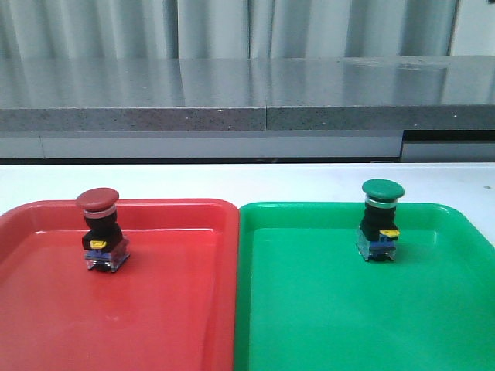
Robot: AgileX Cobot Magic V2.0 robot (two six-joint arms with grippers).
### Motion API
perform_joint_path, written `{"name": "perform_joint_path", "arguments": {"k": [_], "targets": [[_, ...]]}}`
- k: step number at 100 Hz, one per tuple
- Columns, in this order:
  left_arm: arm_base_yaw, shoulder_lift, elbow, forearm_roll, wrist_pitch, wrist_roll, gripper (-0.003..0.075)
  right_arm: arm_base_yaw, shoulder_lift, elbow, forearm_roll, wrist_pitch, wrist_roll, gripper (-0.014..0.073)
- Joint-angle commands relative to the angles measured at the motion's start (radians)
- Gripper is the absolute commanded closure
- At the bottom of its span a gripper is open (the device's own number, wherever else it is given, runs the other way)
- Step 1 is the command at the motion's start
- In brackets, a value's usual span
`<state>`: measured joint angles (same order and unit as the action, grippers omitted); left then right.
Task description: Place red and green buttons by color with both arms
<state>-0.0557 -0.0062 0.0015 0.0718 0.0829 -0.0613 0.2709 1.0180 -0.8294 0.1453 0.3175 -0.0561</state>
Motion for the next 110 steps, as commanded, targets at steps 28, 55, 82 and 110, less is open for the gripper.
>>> {"name": "perform_joint_path", "arguments": {"k": [28,55,82,110], "targets": [[0.001,-0.030,0.041,-0.003,-0.083,-0.004,0.0739,-0.072,-0.320,0.101,-0.092,0.043,0.000,0.0064],[0.001,-0.030,0.041,-0.003,-0.083,-0.004,0.0739,-0.181,-0.584,0.213,-0.092,0.139,0.000,0.0064],[0.001,-0.030,0.041,-0.003,-0.083,-0.004,0.0739,-0.193,-0.698,0.236,-0.095,0.154,-0.001,0.0064],[0.001,-0.030,0.041,-0.003,-0.083,-0.004,0.0739,-0.193,-0.698,0.236,-0.095,0.155,-0.001,0.0300]]}}
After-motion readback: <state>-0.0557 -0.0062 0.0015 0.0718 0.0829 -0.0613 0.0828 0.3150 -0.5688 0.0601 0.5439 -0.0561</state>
